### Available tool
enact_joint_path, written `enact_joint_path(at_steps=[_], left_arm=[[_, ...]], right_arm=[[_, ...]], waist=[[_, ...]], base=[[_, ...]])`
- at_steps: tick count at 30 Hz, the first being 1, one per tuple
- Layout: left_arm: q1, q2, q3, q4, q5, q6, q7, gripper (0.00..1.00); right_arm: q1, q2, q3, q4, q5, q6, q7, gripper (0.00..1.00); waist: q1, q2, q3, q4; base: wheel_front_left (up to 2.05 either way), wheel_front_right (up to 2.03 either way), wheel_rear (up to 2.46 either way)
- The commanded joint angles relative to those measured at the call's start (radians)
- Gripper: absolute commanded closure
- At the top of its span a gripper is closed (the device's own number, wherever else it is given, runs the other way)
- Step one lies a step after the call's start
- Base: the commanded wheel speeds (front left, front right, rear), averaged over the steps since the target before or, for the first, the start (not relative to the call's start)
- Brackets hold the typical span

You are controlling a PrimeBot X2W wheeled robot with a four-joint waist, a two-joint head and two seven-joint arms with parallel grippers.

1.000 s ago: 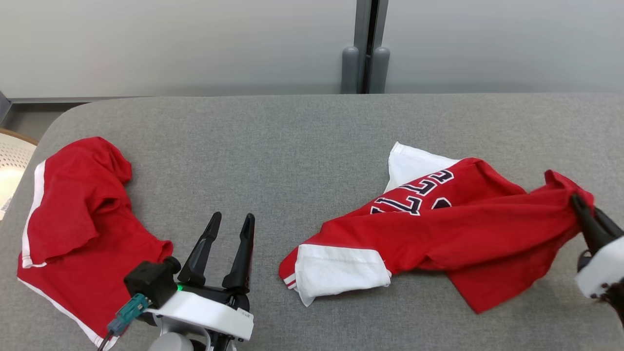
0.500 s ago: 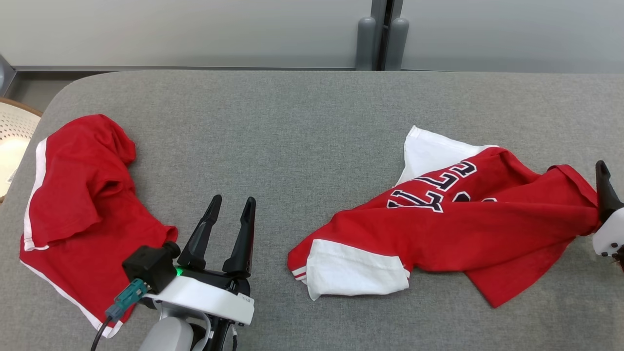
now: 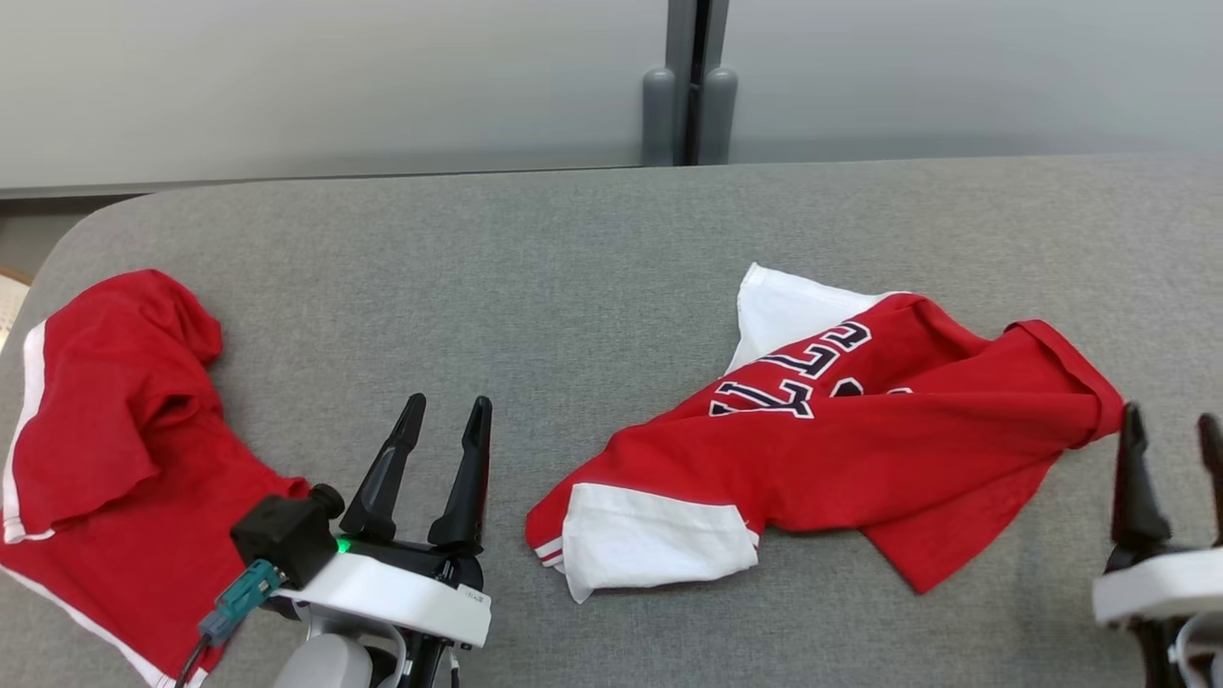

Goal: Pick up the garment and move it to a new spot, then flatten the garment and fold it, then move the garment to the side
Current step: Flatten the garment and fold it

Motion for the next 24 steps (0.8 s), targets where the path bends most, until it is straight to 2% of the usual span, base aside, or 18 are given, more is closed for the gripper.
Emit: enact_joint_path(at_steps=[1, 4, 7, 13, 24], left_arm=[[0.008, 0.004, 0.004, -0.002, 0.008, -0.001, 0.0, 0.0], [0.008, 0.004, 0.0, -0.002, 0.009, -0.001, 0.0, 0.0], [0.004, 0.004, -0.006, 0.001, 0.013, -0.001, 0.0, 0.0], [0.001, 0.004, -0.014, 0.004, 0.016, -0.001, 0.0, 0.0], [-0.026, 0.004, -0.022, 0.005, 0.015, -0.001, 0.0, 0.0]], right_arm=[[0.024, 0.003, 0.005, -0.016, -0.008, 0.0, -0.009, 0.0], [0.082, 0.043, 0.022, -0.052, -0.001, 0.0, -0.018, 0.0], [0.114, 0.055, 0.047, -0.051, -0.033, 0.0, -0.022, 0.0], [0.108, 0.07, 0.043, -0.018, -0.017, 0.0, -0.01, 0.0], [0.027, 0.069, 0.016, 0.093, 0.023, 0.0, 0.132, 0.0]], waist=[[0.0, 0.0, -0.005, -0.01], [0.0, 0.0, -0.007, -0.023], [0.0, 0.0, -0.005, -0.029], [0.0, 0.0, 0.001, -0.027], [0.0, 0.0, 0.052, 0.021]], base=[[0.0, 0.0, 0.0], [0.0, 0.0, 0.0], [0.0, 0.0, 0.0], [0.0, 0.0, 0.0], [0.0, 0.0, 0.0]])
